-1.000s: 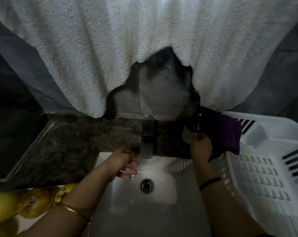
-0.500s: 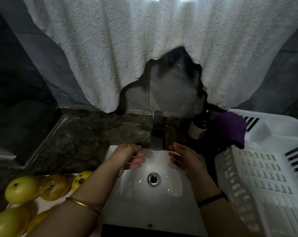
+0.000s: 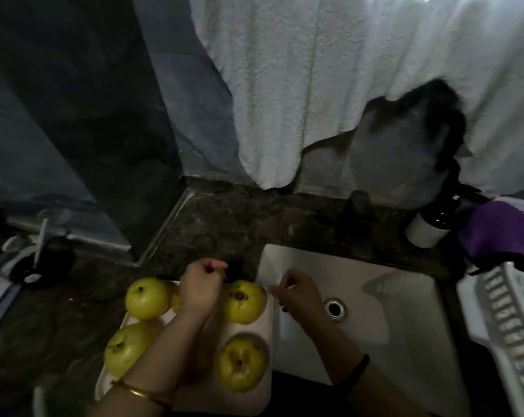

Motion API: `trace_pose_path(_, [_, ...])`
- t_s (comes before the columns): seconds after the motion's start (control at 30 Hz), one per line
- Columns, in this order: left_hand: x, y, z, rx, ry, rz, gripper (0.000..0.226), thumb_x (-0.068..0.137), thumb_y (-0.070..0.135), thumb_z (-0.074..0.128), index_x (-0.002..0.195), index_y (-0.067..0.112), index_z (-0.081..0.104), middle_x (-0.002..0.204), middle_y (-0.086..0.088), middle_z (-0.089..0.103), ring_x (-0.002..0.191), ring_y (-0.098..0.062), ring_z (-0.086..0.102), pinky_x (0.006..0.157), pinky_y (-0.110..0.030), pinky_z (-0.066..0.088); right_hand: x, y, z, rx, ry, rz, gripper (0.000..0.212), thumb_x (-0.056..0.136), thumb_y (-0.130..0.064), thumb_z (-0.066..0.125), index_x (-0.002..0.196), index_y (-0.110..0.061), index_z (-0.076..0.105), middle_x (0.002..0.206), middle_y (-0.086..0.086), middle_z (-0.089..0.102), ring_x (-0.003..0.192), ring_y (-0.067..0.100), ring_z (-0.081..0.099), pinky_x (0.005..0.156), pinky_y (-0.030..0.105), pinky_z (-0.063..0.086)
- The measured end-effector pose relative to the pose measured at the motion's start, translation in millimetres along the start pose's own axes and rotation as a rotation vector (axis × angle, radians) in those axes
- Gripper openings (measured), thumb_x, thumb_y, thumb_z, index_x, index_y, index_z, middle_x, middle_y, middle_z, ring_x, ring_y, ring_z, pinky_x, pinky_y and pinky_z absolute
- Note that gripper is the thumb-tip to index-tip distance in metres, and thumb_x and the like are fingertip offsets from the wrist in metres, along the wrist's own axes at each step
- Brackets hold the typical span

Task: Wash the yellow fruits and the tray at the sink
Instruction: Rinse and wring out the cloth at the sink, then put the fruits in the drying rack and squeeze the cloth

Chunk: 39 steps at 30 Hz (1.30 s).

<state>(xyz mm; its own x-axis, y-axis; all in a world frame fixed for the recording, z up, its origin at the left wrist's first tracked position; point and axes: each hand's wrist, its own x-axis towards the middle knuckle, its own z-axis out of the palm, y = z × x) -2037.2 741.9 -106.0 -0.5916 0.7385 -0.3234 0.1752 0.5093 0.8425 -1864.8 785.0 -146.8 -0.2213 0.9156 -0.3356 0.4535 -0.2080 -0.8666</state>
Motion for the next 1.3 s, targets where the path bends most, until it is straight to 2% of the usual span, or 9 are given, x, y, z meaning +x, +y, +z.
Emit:
trace_pose_path(0.2, [11.9, -61.7, -58.0, 0.068, 0.162, 0.003, 0.013, 0.086, 0.014, 0.06, 0.078, 0.02, 0.068, 0.082, -0.006, 0.072, 0.083, -0.031, 0.066, 0.078, -0.04, 0.054, -6.9, 3.5, 54.8, 0.007, -0.023, 0.043, 0.02, 0.081, -0.007, 0.068, 0.067, -0.02, 0.063, 0.063, 0.003, 0.062, 0.045, 0.01, 0.059, 0.046, 0.023, 0.048])
trace_pose_path(0.33, [15.8, -83.3, -92.1, 0.228, 0.341, -0.014, 0.017, 0.088, 0.016, 0.059, 0.099, 0.019, 0.071, 0.1, -0.017, 0.07, 0.098, -0.038, 0.062, 0.075, -0.035, 0.045, -4.1, 13.0, 61.6, -0.031, 0.218, 0.014, 0.026, 0.095, -0.016, 0.051, 0.074, -0.014, 0.066, 0.073, 0.008, 0.064, 0.07, 0.023, 0.061, 0.066, 0.034, 0.048])
trace_pose_path(0.5, [24.5, -127.1, -127.1, 0.209, 0.485, -0.156, 0.017, 0.091, 0.026, 0.055, 0.101, 0.021, 0.068, 0.106, -0.02, 0.066, 0.099, -0.041, 0.059, 0.077, -0.04, 0.045, -15.1, 39.3, 51.8, -0.111, 0.337, 0.159, 0.049, 0.101, -0.042, 0.031, 0.063, -0.016, 0.046, 0.064, 0.004, 0.048, 0.071, 0.025, 0.053, 0.068, 0.032, 0.037])
trace_pose_path(0.63, [33.3, -159.0, -143.1, 0.228, 0.372, -0.319, 0.028, 0.093, 0.026, 0.054, 0.111, 0.009, 0.068, 0.114, -0.027, 0.063, 0.106, -0.044, 0.057, 0.085, -0.042, 0.045, -20.2, 68.7, 53.2, -0.366, 0.123, 0.257, 0.046, 0.097, -0.053, 0.035, 0.071, -0.016, 0.044, 0.069, 0.004, 0.051, 0.075, 0.024, 0.055, 0.067, 0.032, 0.037])
trace_pose_path(0.73, [44.0, -174.7, -147.1, 0.208, 0.234, -0.32, 0.022, 0.09, 0.021, 0.061, 0.101, 0.006, 0.072, 0.104, -0.026, 0.067, 0.099, -0.041, 0.061, 0.084, -0.041, 0.048, -23.1, 80.0, 60.9, -0.387, -0.039, 0.235, 0.034, 0.096, -0.049, 0.044, 0.074, -0.023, 0.042, 0.072, -0.003, 0.053, 0.071, 0.016, 0.052, 0.059, 0.028, 0.035])
trace_pose_path(0.9, [60.8, -178.9, -146.7, 0.234, 0.036, -0.258, 0.021, 0.081, 0.03, 0.074, 0.085, 0.009, 0.075, 0.092, -0.02, 0.071, 0.094, -0.034, 0.064, 0.077, -0.037, 0.047, -18.8, 86.4, 62.0, -0.409, 0.029, 0.232, 0.026, 0.094, -0.029, 0.053, 0.077, -0.022, 0.034, 0.076, 0.004, 0.057, 0.068, 0.022, 0.056, 0.059, 0.031, 0.041])
trace_pose_path(1.03, [73.6, -176.1, -146.6, 0.319, -0.068, -0.225, 0.024, 0.081, 0.035, 0.074, 0.066, 0.017, 0.07, 0.083, -0.019, 0.071, 0.089, -0.032, 0.065, 0.07, -0.032, 0.042, -13.0, 86.6, 62.4, -0.429, -0.022, 0.261, 0.024, 0.094, -0.033, 0.051, 0.075, -0.025, 0.04, 0.08, 0.007, 0.062, 0.077, 0.026, 0.063, 0.067, 0.035, 0.051])
trace_pose_path(1.17, [83.2, -173.5, -148.1, 0.43, -0.118, -0.25, 0.032, 0.078, 0.041, 0.075, 0.059, 0.017, 0.068, 0.081, -0.018, 0.069, 0.087, -0.03, 0.065, 0.068, -0.03, 0.041, -9.3, 86.9, 63.7, -0.59, -0.134, 0.248, 0.039, 0.101, -0.038, 0.039, 0.065, -0.022, 0.039, 0.074, 0.001, 0.05, 0.086, 0.023, 0.056, 0.064, 0.027, 0.03])
trace_pose_path(1.3, [93.2, -179.2, -152.4, 0.553, -0.156, -0.308, 0.057, 0.053, 0.059, 0.063, 0.075, 0.007, 0.074, 0.088, -0.02, 0.07, 0.088, -0.03, 0.066, 0.073, -0.032, 0.049, -2.6, 94.8, 67.6, -0.653, -0.214, 0.26, 0.033, 0.102, -0.04, 0.032, 0.075, -0.025, 0.042, 0.093, 0.005, 0.06, 0.107, 0.029, 0.058, 0.07, 0.026, 0.03])
